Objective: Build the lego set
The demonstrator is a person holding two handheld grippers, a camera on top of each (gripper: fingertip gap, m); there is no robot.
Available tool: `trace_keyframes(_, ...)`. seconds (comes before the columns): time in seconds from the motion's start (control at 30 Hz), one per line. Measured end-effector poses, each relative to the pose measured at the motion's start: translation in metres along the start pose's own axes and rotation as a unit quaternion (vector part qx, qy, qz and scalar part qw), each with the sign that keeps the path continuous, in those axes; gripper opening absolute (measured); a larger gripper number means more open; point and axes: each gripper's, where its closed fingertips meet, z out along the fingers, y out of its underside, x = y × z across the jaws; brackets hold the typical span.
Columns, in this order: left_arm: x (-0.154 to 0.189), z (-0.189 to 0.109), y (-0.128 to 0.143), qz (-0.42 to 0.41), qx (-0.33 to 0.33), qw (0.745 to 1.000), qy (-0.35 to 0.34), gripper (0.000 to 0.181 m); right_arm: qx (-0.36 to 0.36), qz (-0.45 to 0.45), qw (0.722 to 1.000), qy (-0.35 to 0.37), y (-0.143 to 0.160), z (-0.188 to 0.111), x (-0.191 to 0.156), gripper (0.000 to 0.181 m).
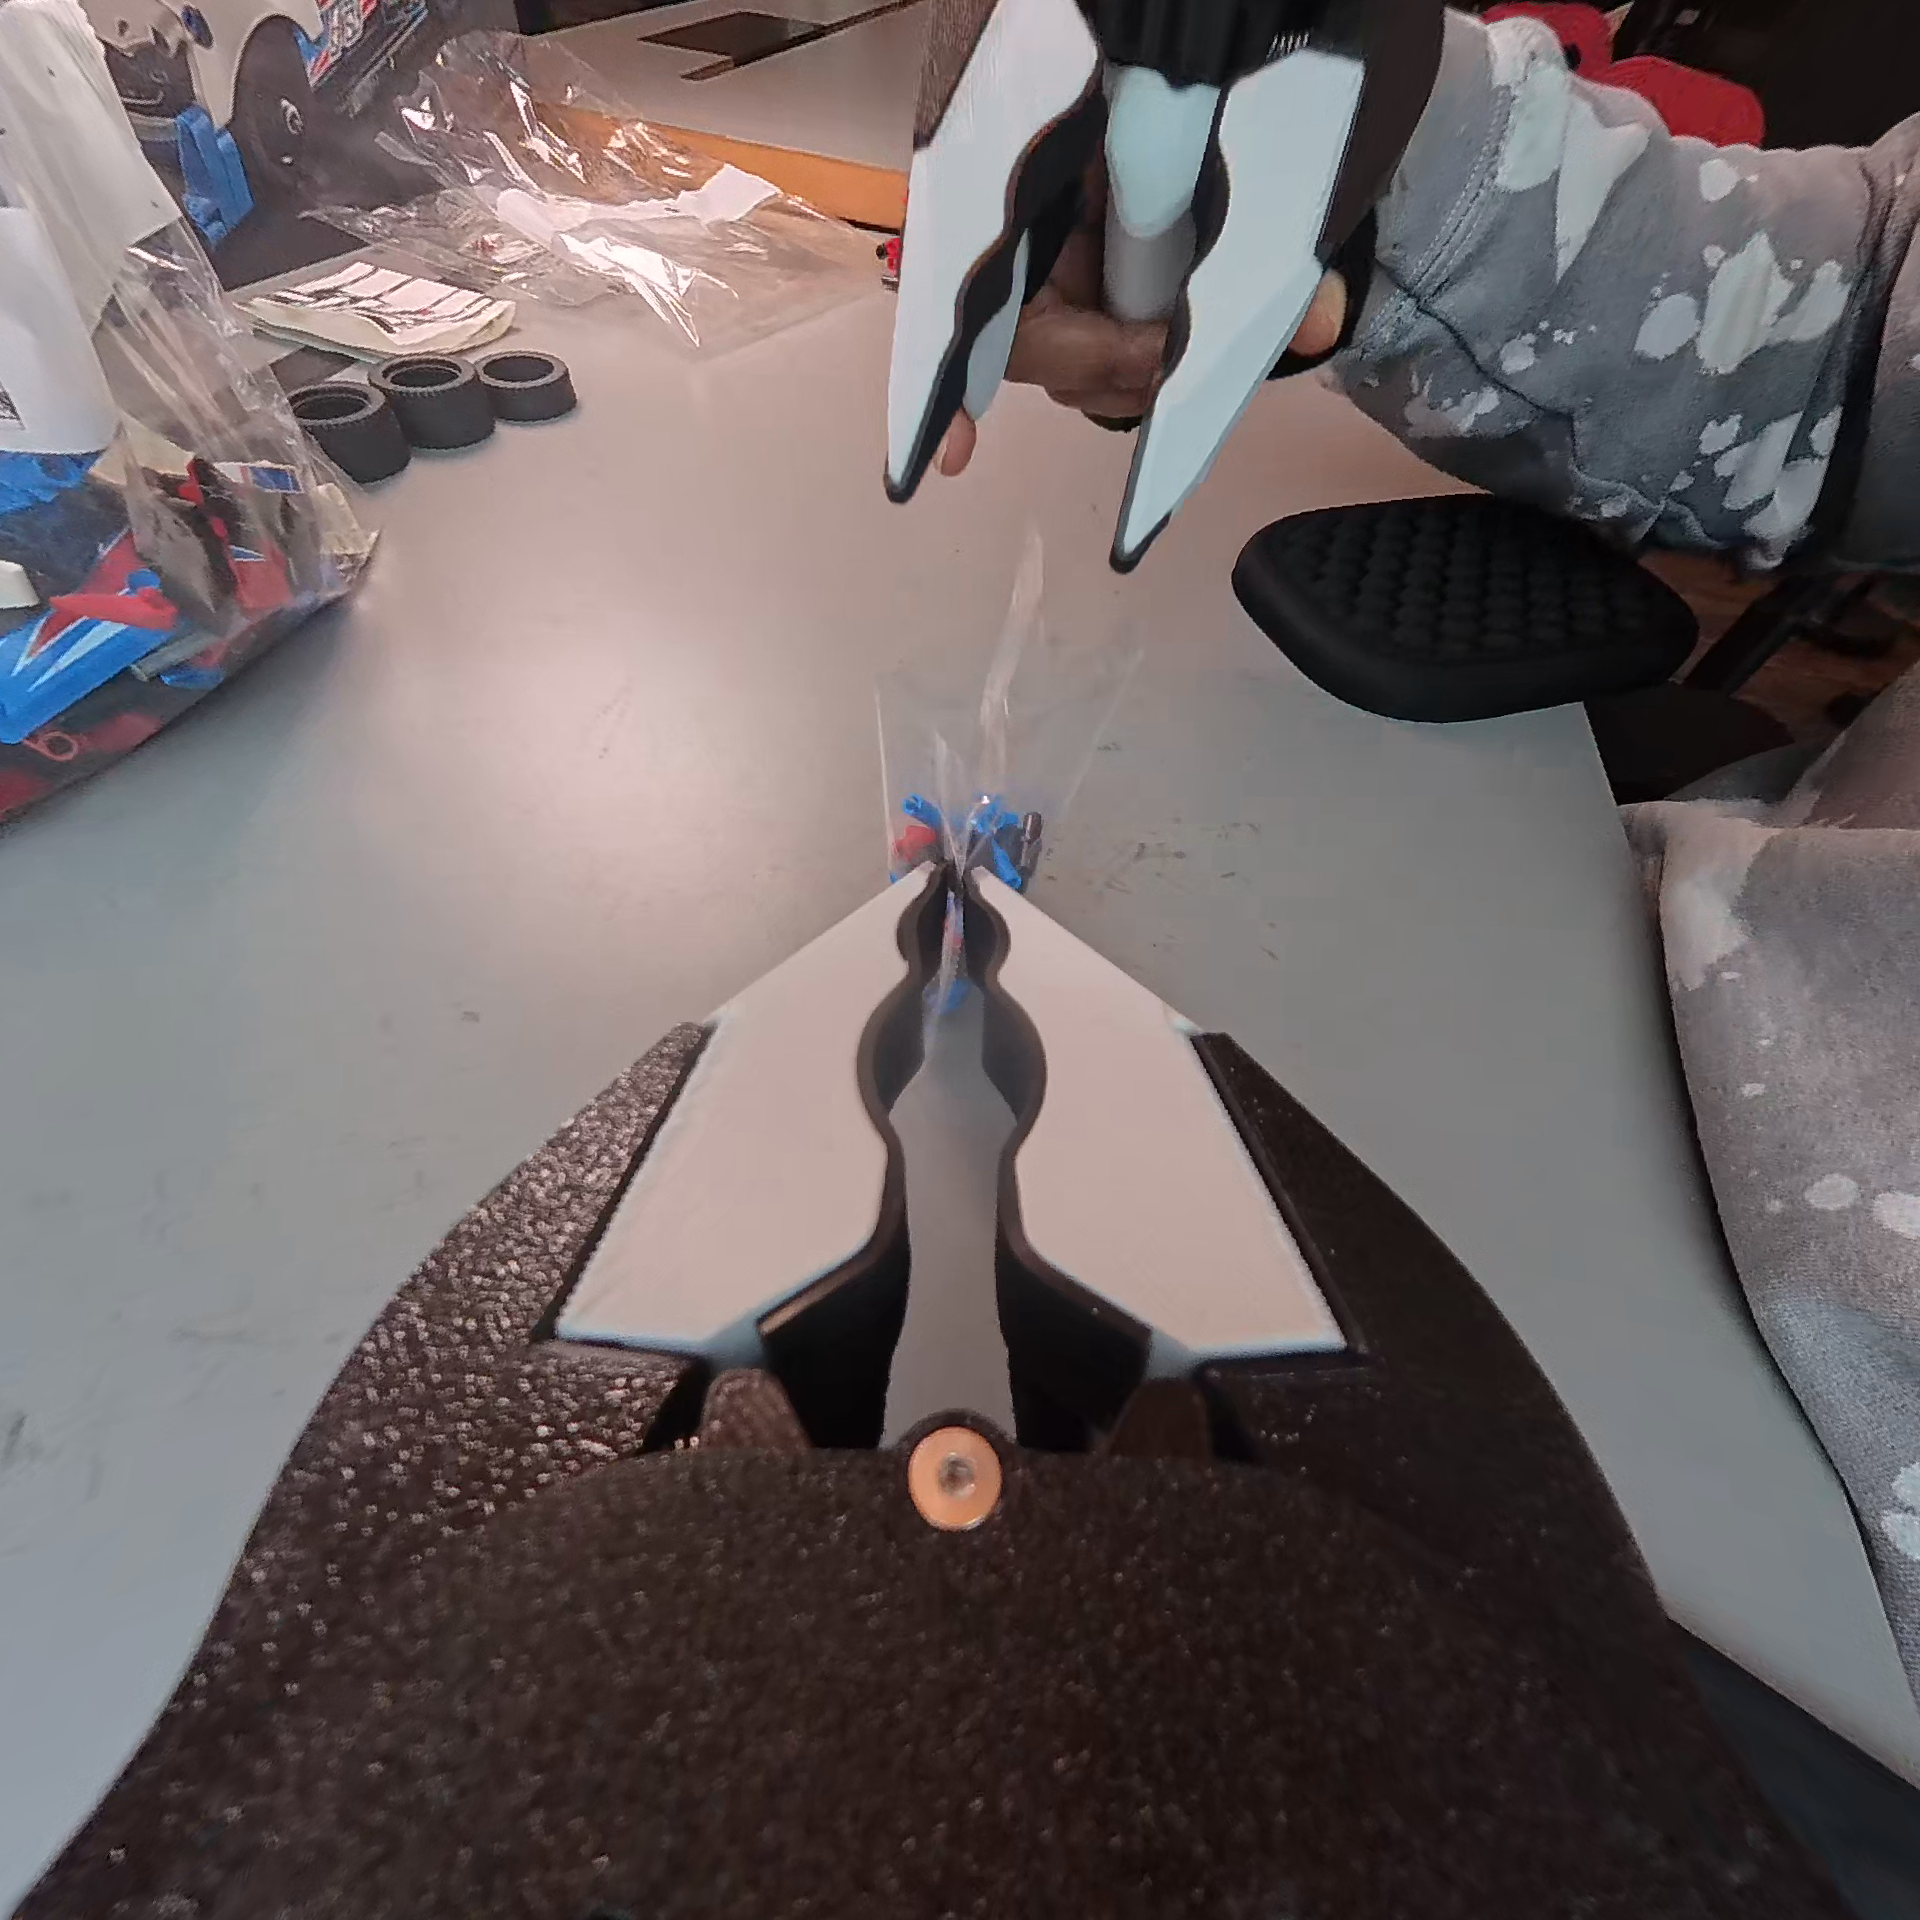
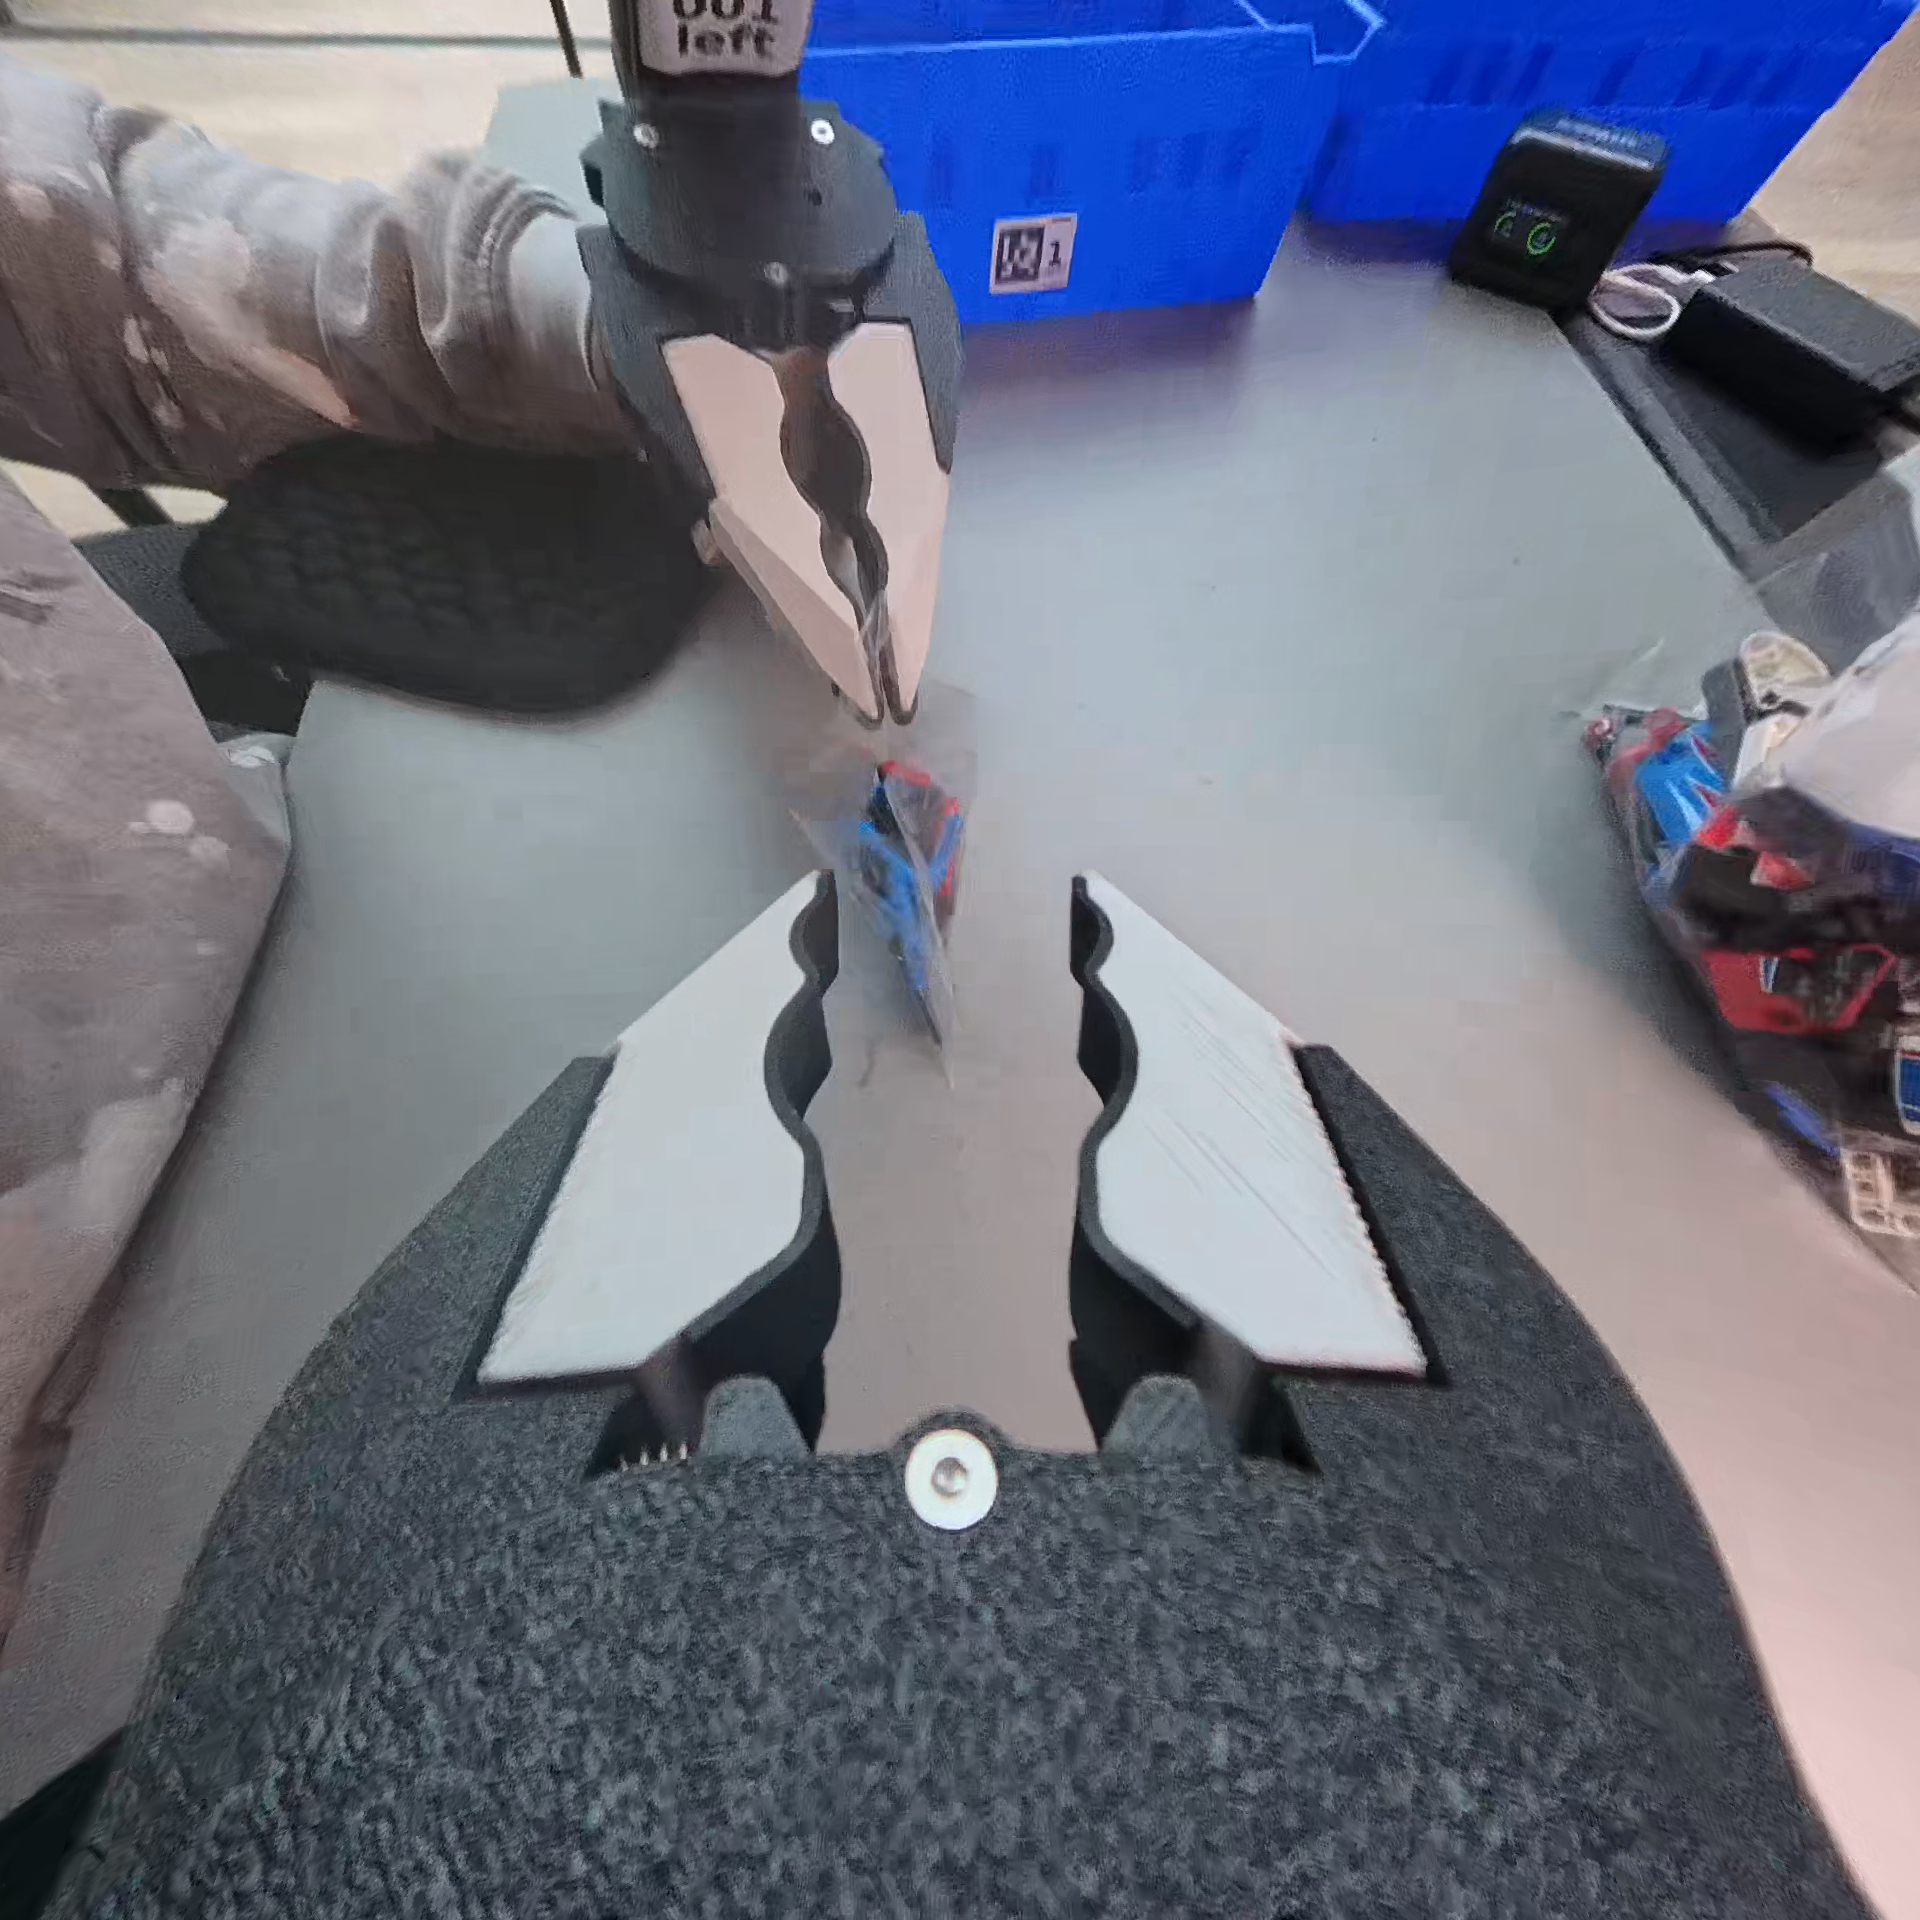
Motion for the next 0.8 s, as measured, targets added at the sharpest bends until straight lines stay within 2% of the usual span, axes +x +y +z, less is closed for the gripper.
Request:
trace_keyframes(0.07,0.0,0.0,0.0,-0.002,0.0,1.0,0.002,0.002,-0.008,0.009,1.0,-0.008,0.017,0.007,-0.002,0.046)
trace_keyframes(0.1,0.0,0.0,0.0,-0.004,0.0,1.0,0.003,0.002,-0.002,0.01,1.0,-0.016,0.019,0.013,-0.005,0.04)
trace_keyframes(0.13,-0.001,0.0,0.0,-0.006,0.001,1.0,0.004,0.002,0.002,0.007,1.0,-0.018,0.02,0.019,-0.007,0.026)
trace_keyframes(0.17,-0.001,0.0,0.0,-0.008,0.001,1.0,0.004,0.002,0.002,-0.002,1.0,-0.015,0.021,0.022,-0.006,0.002)
trace_keyframes(0.2,-0.002,-0.003,-0.002,-0.008,0.004,1.0,0.002,0.001,0.014,-0.011,1.0,-0.013,0.019,0.021,-0.004,0.0)
trace_keyframes(0.3,-0.003,-0.017,-0.018,-0.033,0.053,0.998,0.013,0.001,0.074,0.035,0.996,-0.034,0.002,0.002,-0.002,0.0)
trace_keyframes(0.33,-0.002,-0.02,-0.021,-0.04,0.063,0.997,0.021,0.0,0.072,0.036,0.996,-0.036,0.002,0.001,-0.003,0.0)
trace_keyframes(0.4,-0.001,-0.014,-0.014,-0.039,0.043,0.998,0.022,0.0,0.048,0.028,0.998,-0.039,0.014,0.009,-0.009,0.0)
trace_keyframes(0.47,-0.004,-0.004,0.002,-0.031,-0.008,0.999,0.007,0.001,0.026,0.043,0.998,-0.047,0.03,0.02,-0.013,0.0)
trace_keyframes(0.53,-0.003,-0.005,0.0,-0.021,-0.014,1.0,-0.001,0.001,0.047,0.053,0.996,-0.052,0.025,0.018,-0.015,0.0)
trace_keyframes(0.6,0.0,-0.01,-0.01,-0.017,0.009,1.0,0.0,0.0,0.057,0.036,0.997,-0.033,0.016,0.01,-0.013,0.0)
trace_keyframes(0.7,-0.003,-0.002,0.009,-0.007,-0.034,0.999,-0.006,0.001,0.019,0.027,0.999,-0.026,0.031,0.016,-0.012,0.0)
trace_keyframes(0.8,-0.001,-0.005,0.0,0.009,-0.027,0.999,-0.014,0.0,0.038,0.043,0.998,-0.038,0.027,0.015,-0.015,0.0)
